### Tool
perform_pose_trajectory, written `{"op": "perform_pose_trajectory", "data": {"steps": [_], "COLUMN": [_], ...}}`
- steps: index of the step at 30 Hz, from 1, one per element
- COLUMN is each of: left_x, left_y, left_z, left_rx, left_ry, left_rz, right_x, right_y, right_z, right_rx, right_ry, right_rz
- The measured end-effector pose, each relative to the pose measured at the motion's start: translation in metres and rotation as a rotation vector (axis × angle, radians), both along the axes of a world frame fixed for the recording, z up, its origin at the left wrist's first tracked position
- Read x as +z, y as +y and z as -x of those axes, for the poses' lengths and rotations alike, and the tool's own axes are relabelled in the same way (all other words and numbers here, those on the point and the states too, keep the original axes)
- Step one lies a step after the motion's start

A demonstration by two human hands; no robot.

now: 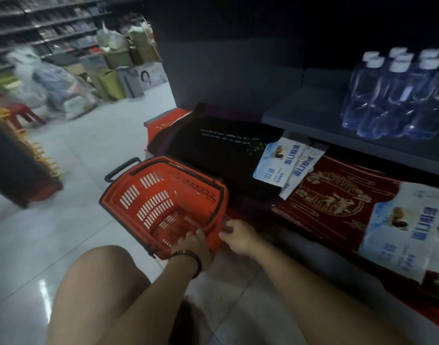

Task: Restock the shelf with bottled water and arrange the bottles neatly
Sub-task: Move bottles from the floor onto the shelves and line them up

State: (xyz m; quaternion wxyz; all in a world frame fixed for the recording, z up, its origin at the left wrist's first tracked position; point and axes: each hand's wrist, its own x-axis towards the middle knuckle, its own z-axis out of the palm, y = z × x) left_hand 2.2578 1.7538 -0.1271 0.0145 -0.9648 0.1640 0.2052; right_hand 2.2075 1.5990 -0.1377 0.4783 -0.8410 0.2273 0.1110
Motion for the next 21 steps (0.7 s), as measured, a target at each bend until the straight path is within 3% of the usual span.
{"op": "perform_pose_trajectory", "data": {"steps": [3, 7, 14, 21], "left_x": [0.011, 0.046, 0.134, 0.182], "left_y": [-0.001, -0.033, -0.151, -0.273], "left_z": [-0.017, -0.007, 0.109, 0.248], "left_rx": [-0.004, -0.2, -0.501, -1.001], "left_ry": [-0.009, -0.062, 0.011, -0.004], "left_rz": [-0.069, -0.1, 0.237, 0.428], "right_x": [0.024, 0.058, 0.109, 0.157], "right_y": [-0.026, -0.071, -0.138, -0.206], "right_z": [0.025, 0.074, 0.196, 0.363], "right_rx": [0.101, 0.097, 0.026, -0.253], "right_ry": [0.007, -0.036, -0.101, -0.103], "right_rz": [0.08, 0.193, 0.338, 0.517]}}
